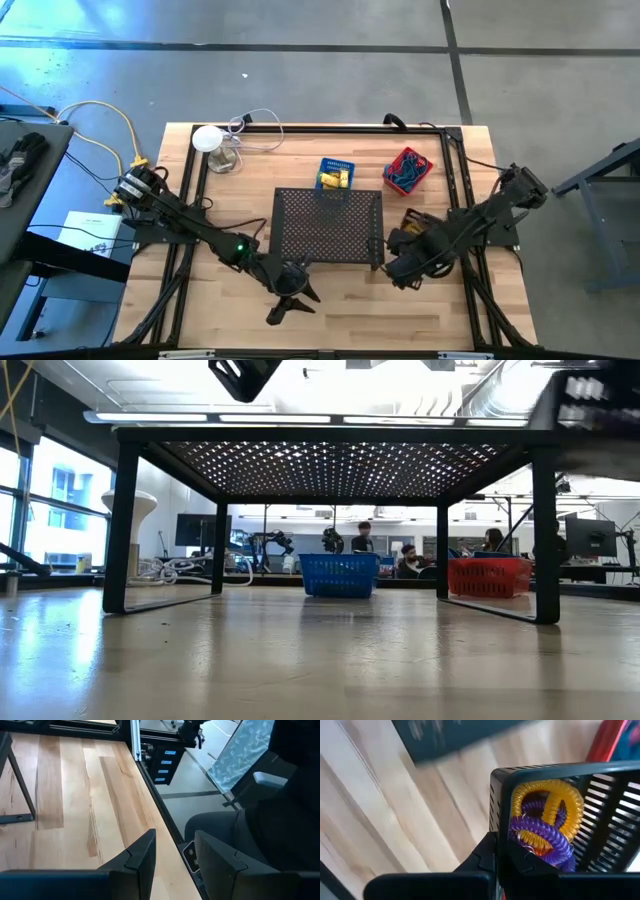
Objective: Pick & Place Office Desk Supplies
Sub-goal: Put the black bin on the shelf
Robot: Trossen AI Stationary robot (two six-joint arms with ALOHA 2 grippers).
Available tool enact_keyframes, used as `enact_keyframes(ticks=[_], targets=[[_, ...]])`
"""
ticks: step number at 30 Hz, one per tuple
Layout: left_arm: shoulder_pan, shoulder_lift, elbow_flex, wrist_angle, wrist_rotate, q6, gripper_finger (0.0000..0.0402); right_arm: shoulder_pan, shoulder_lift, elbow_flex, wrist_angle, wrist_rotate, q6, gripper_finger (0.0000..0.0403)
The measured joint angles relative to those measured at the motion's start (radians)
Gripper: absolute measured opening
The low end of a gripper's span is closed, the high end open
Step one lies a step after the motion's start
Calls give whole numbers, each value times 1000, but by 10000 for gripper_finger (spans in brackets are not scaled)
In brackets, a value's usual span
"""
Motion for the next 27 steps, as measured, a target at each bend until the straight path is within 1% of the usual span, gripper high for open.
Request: enact_keyframes(ticks=[3,5,10,14,18,21,24,27], targets=[[-6,0,0,-1,-1,0,132,-23,15,74,2,76,-71,3],[-8,0,0,-3,0,0,132,-35,17,112,0,106,-110,3],[-13,0,0,-44,10,-49,132,-89,45,217,-1,145,-193,3],[-13,0,0,-77,46,-53,132,-148,132,343,-1,153,-327,3],[-19,0,0,-104,51,-53,132,-207,237,476,1,156,-457,3],[-33,0,0,-114,52,-53,132,-247,284,553,0,157,-530,3],[-48,0,0,-114,55,-53,132,-281,314,595,0,153,-577,3],[-66,0,0,-116,54,-53,132,-307,339,605,1,128,-620,3]])
